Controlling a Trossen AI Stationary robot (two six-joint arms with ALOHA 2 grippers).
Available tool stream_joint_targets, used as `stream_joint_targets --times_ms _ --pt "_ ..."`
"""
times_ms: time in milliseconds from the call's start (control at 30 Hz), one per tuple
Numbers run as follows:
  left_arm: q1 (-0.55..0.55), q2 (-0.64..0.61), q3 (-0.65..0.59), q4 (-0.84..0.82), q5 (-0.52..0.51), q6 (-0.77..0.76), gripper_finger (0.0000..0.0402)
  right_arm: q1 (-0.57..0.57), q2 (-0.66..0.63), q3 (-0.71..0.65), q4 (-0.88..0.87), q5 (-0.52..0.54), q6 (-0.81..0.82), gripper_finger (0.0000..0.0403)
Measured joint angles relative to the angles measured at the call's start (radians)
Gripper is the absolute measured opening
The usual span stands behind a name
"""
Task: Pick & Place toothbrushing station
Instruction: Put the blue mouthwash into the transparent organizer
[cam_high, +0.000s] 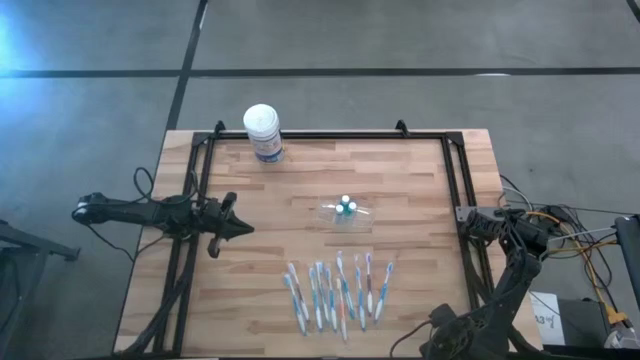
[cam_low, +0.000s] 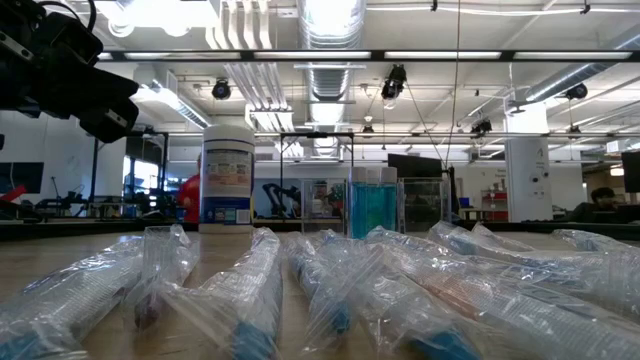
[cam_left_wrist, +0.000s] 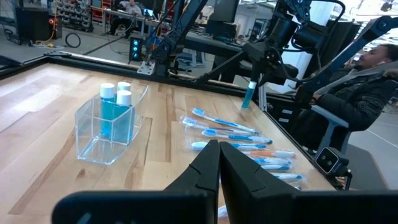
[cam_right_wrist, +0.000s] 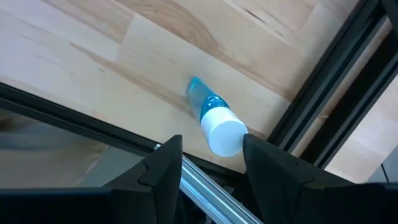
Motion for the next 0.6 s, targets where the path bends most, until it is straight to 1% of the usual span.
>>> stream_joint_targets --times_ms 600 --pt "0.000 0.000 0.000 0.000 0.000 0.001 0.0014 -0.003 -0.001 0.002 -0.031 0.019 -0.008 0.0166"
